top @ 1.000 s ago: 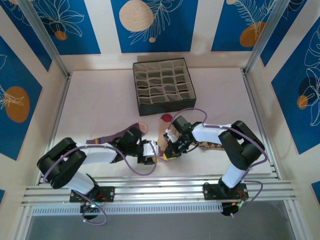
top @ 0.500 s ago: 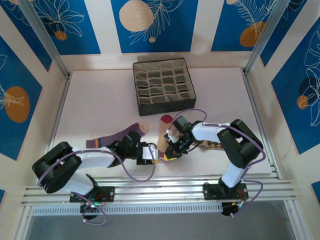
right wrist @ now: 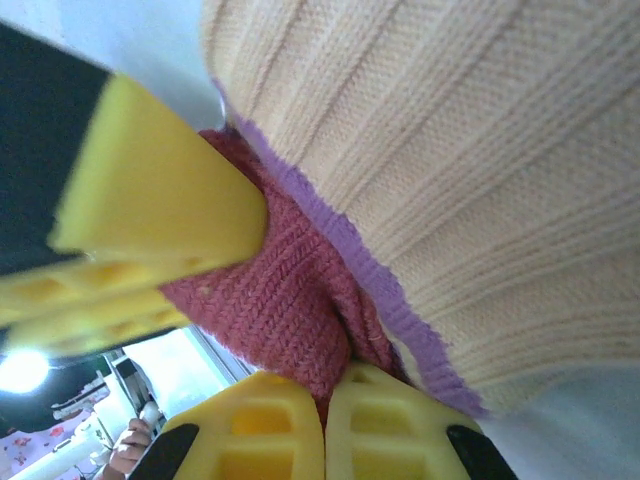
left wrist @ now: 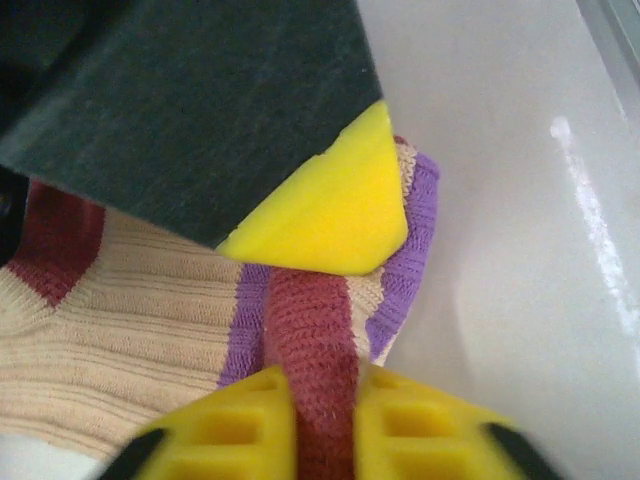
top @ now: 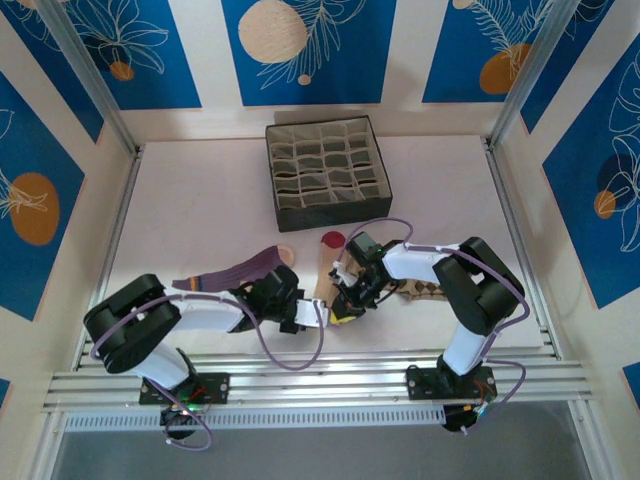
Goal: Roll the socks
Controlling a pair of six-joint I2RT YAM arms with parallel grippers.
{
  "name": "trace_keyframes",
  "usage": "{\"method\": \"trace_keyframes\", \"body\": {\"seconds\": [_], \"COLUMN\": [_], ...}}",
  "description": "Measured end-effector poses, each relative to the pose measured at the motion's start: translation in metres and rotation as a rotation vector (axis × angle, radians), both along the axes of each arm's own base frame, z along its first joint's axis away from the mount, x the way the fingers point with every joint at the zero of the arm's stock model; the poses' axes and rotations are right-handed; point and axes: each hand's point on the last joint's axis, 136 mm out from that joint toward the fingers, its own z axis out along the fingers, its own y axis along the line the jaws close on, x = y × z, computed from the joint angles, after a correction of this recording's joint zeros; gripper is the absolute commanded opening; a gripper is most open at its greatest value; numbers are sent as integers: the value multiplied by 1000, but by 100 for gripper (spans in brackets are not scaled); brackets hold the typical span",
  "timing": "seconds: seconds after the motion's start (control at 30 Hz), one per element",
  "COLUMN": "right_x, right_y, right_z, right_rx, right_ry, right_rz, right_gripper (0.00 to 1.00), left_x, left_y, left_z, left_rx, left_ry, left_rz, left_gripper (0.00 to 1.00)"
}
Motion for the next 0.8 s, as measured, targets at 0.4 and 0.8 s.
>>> {"method": "trace_keyframes", "body": {"seconds": [0.4,0.8], "right_x": [32,14], "right_y": [-24,-21], "right_z": [38,9], "right_rx": [87,64], "right_ry": [-212,-159], "right_rz": [-186,-162], "right_gripper": [42,46], "left_x": [-8,-3], "left_y": [-21,-26], "left_z": [0,1], "left_rx": [5,-1], "left_ry": [330,699], "left_rz": [43,203], "left_gripper": [0,0]}}
